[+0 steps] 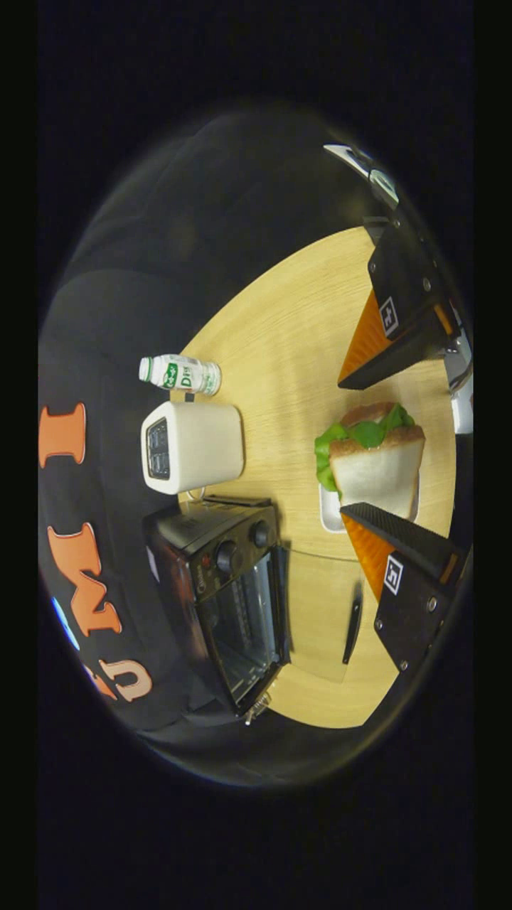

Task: Open the toaster oven, put the food inside, and close the toaster oven door.

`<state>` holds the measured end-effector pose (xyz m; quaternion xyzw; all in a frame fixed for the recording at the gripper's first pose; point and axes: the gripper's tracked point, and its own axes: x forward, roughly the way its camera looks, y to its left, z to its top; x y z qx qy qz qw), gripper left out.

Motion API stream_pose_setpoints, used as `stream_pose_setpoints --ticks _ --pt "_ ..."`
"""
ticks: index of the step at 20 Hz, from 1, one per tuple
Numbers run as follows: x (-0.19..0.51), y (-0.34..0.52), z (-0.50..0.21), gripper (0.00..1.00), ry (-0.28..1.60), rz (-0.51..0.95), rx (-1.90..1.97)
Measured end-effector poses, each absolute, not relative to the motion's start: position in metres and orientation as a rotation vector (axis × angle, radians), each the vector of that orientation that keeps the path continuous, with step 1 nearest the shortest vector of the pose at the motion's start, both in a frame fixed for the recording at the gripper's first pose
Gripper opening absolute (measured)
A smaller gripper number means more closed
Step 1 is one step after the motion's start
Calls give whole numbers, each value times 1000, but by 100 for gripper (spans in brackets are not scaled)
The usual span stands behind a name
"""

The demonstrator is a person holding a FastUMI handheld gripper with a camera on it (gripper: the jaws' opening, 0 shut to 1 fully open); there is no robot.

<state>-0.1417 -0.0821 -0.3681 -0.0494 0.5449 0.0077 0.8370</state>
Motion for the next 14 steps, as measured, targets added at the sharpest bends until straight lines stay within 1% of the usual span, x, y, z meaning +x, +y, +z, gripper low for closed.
stream_pose_setpoints --ticks 1,2,5,7,9,11,12,13,14 --pt "-146 -85 -375 96 1183 12 -109" --pt "-150 -86 -382 93 1202 9 -105" --pt "-157 -78 -395 92 1240 28 -47" --pt "-156 -77 -396 84 1247 35 -44" --pt "-157 -76 -395 80 1262 48 -57" --pt "-156 -75 -393 73 1260 58 -74" --pt "-155 -74 -391 67 1252 63 -87" --pt "-156 -74 -389 64 1247 68 -107" --pt "-157 -73 -388 57 1244 72 -131"
